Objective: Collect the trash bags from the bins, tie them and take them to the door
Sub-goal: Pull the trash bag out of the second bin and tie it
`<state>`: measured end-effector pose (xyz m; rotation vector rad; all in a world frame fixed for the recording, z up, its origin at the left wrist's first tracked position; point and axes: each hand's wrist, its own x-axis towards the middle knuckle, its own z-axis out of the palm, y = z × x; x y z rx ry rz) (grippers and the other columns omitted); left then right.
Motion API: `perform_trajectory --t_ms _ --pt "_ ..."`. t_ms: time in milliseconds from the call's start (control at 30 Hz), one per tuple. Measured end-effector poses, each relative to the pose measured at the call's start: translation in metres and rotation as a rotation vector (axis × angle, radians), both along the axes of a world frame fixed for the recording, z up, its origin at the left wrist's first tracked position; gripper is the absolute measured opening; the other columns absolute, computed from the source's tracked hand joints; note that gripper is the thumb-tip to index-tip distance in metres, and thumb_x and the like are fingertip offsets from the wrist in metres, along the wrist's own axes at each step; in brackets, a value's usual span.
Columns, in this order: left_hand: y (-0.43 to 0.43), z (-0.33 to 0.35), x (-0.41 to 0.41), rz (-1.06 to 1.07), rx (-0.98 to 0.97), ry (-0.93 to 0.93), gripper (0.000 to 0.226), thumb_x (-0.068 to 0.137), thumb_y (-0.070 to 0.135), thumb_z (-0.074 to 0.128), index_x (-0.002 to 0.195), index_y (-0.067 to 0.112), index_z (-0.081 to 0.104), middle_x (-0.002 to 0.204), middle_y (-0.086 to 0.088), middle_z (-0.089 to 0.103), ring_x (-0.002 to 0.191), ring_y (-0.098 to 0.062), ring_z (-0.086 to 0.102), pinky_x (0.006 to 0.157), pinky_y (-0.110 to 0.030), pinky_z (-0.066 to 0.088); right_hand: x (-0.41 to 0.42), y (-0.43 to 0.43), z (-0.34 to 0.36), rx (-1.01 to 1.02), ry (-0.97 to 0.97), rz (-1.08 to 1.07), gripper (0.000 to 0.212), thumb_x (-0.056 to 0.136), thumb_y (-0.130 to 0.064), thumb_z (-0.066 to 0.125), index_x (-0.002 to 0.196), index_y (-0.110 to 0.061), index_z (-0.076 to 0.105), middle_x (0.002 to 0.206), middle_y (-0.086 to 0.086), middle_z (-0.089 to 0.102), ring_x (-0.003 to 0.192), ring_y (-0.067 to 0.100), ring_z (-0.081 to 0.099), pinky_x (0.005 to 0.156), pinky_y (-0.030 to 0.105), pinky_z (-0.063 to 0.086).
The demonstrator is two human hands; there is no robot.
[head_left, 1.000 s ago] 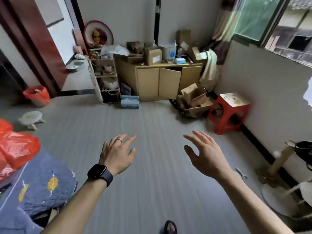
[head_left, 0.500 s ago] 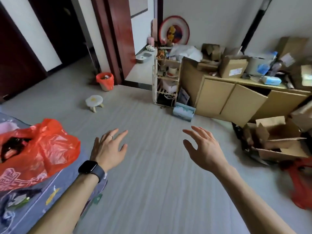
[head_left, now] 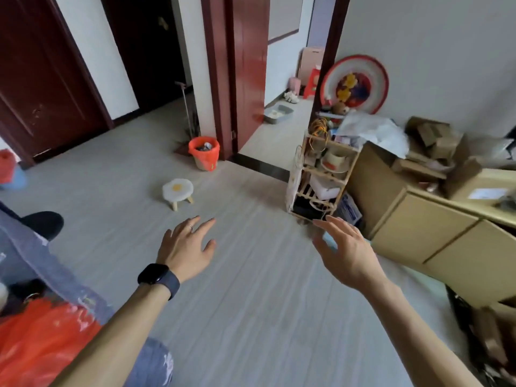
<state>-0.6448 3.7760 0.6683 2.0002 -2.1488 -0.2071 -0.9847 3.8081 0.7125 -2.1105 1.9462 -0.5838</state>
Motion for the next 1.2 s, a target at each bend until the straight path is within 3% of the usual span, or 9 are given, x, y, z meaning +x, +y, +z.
perform_trajectory --t_ms 167,267,433,567,767,967,1200 --pt "-0.128 0.012 0.020 0.036 -0.004 -0.006 0.053 0.094 0.045 0.047 0.146 0.039 0.039 0.153 -0.003 0.039 0.138 -0.024 0.038 0.107 -0.044 0.033 0.022 -0.143 0.000 -0.024 -0.001 0.048 0.044 0.095 -0.045 0.051 0.136 -0.030 0.057 0.142 -0.001 0.056 0.133 0.027 0.049 0.104 0.048 0.046" --pt "-0.203 0.009 0.037 0.077 0.011 -0.023 0.052 0.094 0.047 0.045 0.145 0.039 0.040 0.152 -0.002 0.040 0.136 -0.024 0.041 0.105 -0.043 0.034 0.039 -0.232 -0.012 -0.014 0.005 0.086 0.049 0.094 -0.055 0.040 0.137 -0.035 0.053 0.147 -0.001 0.050 0.135 0.027 0.046 0.107 0.046 0.044" --pt "-0.329 0.006 0.070 0.143 0.016 -0.022 0.058 0.083 0.053 0.033 0.138 0.041 0.046 0.146 0.004 0.047 0.130 -0.023 0.047 0.100 -0.042 0.040 0.065 -0.384 -0.029 0.014 -0.058 0.131 0.044 0.097 -0.046 0.050 0.140 -0.036 0.051 0.153 0.003 0.044 0.138 0.030 0.044 0.110 0.045 0.041" --pt "-0.431 0.006 0.103 0.247 0.055 -0.026 0.050 0.093 0.047 0.042 0.143 0.040 0.041 0.152 0.001 0.041 0.136 -0.024 0.041 0.104 -0.042 0.035 0.098 -0.512 -0.028 0.065 -0.131 0.194 0.043 0.097 -0.047 0.050 0.138 -0.038 0.052 0.152 0.000 0.045 0.132 0.030 0.050 0.105 0.045 0.045" --pt "-0.553 -0.009 0.155 0.341 0.117 0.010 0.050 0.098 0.044 0.043 0.147 0.038 0.036 0.155 0.003 0.035 0.141 -0.021 0.033 0.108 -0.041 0.030 0.154 -0.658 -0.034 0.120 -0.121 0.275 0.043 0.096 -0.047 0.052 0.138 -0.039 0.053 0.151 -0.003 0.046 0.138 0.024 0.043 0.110 0.048 0.041" --pt "-0.706 -0.042 0.220 0.328 0.153 0.048 0.052 0.095 0.048 0.045 0.145 0.041 0.037 0.153 0.002 0.039 0.138 -0.023 0.038 0.109 -0.046 0.033 0.223 -0.805 -0.055 0.132 -0.108 0.289 0.042 0.096 -0.044 0.055 0.137 -0.035 0.055 0.149 -0.003 0.049 0.137 0.025 0.045 0.106 0.042 0.042" --pt "-0.909 -0.039 0.281 0.284 0.265 0.061 0.054 0.096 0.049 0.039 0.149 0.041 0.030 0.157 0.003 0.032 0.144 -0.020 0.028 0.115 -0.050 0.024 0.301 -0.970 -0.060 0.201 -0.120 0.248 0.042 0.097 -0.046 0.053 0.138 -0.038 0.053 0.149 -0.007 0.048 0.139 0.021 0.043 0.108 0.038 0.041"
